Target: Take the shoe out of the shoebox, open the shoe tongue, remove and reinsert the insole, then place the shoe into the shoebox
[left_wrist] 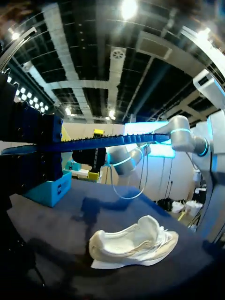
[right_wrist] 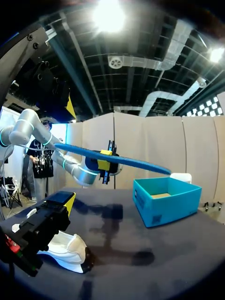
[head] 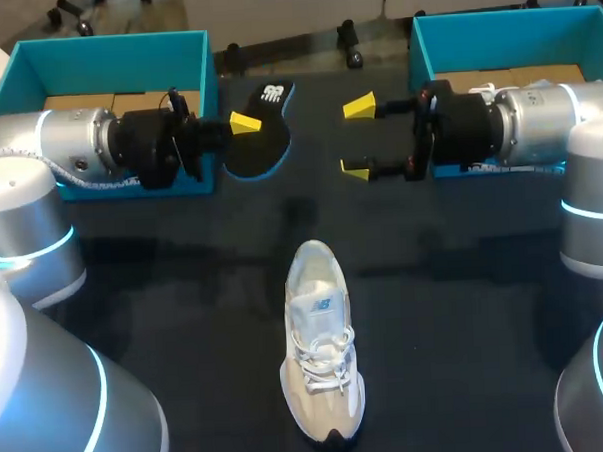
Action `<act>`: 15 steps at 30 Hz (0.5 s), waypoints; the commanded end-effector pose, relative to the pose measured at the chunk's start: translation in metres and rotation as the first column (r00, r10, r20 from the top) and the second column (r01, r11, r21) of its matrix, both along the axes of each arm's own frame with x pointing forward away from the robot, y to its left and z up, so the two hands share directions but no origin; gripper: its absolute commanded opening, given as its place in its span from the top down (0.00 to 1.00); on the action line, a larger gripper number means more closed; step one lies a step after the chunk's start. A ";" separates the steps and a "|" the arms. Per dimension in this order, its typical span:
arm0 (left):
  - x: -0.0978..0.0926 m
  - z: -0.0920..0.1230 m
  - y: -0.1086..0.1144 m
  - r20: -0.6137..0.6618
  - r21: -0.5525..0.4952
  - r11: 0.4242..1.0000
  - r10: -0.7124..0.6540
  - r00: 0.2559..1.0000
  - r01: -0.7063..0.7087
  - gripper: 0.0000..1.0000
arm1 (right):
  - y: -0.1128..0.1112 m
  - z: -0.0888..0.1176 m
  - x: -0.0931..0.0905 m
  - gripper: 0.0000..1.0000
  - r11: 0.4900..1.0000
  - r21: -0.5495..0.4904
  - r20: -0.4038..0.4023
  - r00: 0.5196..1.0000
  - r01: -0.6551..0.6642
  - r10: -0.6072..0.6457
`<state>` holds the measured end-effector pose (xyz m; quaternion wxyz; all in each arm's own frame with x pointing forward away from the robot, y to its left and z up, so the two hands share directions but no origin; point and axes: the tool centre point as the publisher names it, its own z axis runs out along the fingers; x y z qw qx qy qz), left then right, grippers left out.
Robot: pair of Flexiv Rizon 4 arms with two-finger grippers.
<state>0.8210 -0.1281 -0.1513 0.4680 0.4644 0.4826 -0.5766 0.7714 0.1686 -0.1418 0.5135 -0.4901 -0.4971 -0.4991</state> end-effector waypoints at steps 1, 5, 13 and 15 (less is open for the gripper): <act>0.001 0.001 0.002 0.702 0.092 0.991 0.006 0.712 -0.099 1.00 | 0.001 0.000 0.000 0.00 1.000 -0.001 0.000 1.000 0.002 -0.002; 0.000 0.001 -0.002 0.734 0.099 0.986 0.019 0.679 -0.134 1.00 | 0.001 0.000 0.000 0.00 1.000 -0.001 0.000 1.000 0.002 -0.002; 0.007 -0.001 -0.015 0.653 0.118 0.984 0.025 0.757 -0.134 1.00 | 0.001 0.000 0.000 0.00 1.000 -0.001 0.000 1.000 0.002 -0.002; 0.009 -0.004 -0.016 0.609 0.117 0.986 0.024 0.793 -0.121 1.00 | 0.001 0.000 0.000 0.00 1.000 -0.001 0.000 1.000 0.002 -0.002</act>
